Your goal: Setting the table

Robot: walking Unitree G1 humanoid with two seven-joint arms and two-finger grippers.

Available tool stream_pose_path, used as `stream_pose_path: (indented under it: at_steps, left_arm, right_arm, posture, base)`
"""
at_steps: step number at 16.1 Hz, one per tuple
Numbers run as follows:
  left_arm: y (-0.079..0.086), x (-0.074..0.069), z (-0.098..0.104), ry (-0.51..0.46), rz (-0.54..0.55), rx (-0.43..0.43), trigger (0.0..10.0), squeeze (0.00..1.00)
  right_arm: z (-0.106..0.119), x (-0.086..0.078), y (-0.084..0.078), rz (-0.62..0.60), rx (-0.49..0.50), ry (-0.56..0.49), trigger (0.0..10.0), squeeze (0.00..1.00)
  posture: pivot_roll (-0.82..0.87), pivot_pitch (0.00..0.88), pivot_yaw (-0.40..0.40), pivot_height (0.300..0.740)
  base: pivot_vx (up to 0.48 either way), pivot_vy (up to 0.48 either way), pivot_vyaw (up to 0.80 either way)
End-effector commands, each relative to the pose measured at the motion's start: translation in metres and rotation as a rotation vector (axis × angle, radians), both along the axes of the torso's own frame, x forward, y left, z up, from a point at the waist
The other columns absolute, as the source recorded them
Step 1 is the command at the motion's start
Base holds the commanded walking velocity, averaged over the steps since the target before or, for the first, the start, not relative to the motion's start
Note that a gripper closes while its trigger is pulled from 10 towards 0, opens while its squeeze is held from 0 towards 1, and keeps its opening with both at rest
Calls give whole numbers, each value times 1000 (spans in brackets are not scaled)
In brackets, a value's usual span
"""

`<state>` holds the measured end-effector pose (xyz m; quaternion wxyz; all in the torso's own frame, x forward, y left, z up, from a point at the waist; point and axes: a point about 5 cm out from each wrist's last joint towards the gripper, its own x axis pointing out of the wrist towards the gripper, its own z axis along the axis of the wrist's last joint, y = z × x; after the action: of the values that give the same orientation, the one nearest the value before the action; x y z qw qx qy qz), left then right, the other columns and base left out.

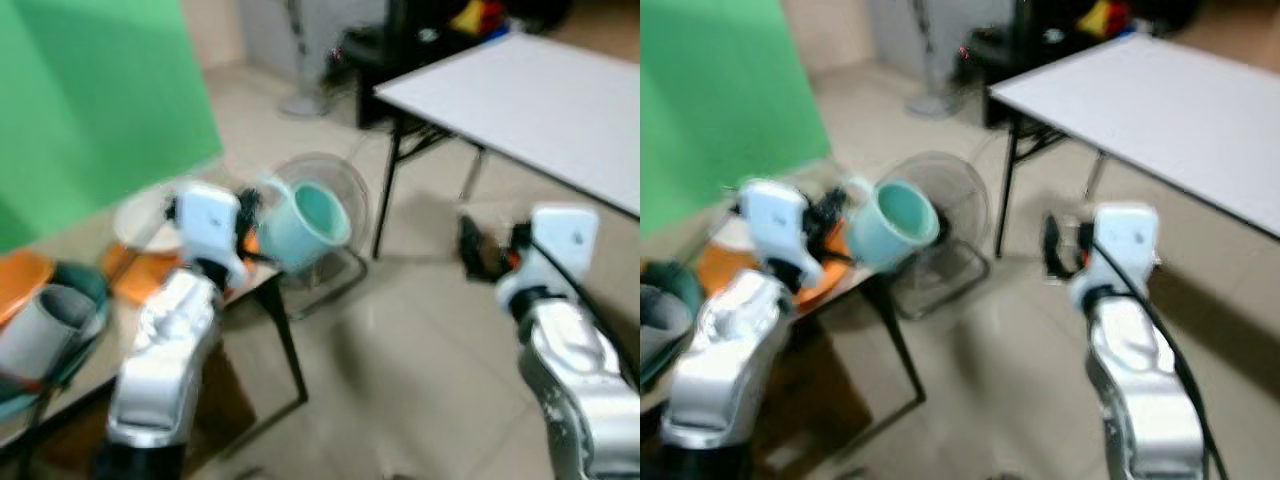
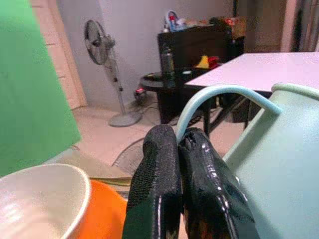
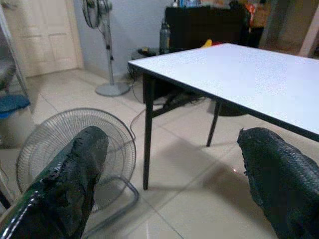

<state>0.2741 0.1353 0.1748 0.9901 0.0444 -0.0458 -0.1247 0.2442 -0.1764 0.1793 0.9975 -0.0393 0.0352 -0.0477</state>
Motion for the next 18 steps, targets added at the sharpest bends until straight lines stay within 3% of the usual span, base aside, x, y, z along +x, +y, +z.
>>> stream_pose_path:
  at_steps: [1,6,11,18]
  left_arm:
    - [10,1,5,-22,41,10,10000,0]
    - [10,0,7,-15,17,2,10000,0]
    - [8,3,10,-15,-1,5,10000,0]
    - [9,6,8,-4,19,-14,10000,0]
  right_arm:
    - [0,2,9,45,14,7,10000,0]
    - [0,3,11,50,38,13,10000,0]
    - [0,4,12,47,51,9,10000,0]
    - [5,7,14,61,56,-17,10000,0]
  posture:
    - [50,0,46,740]
    - [56,0,44,740]
    - [54,0,54,740]
    - [51,0,53,740]
  base:
    - [0,0,0]
    - [250,0,0]
    - [399,0,-745]
    - [403,0,0]
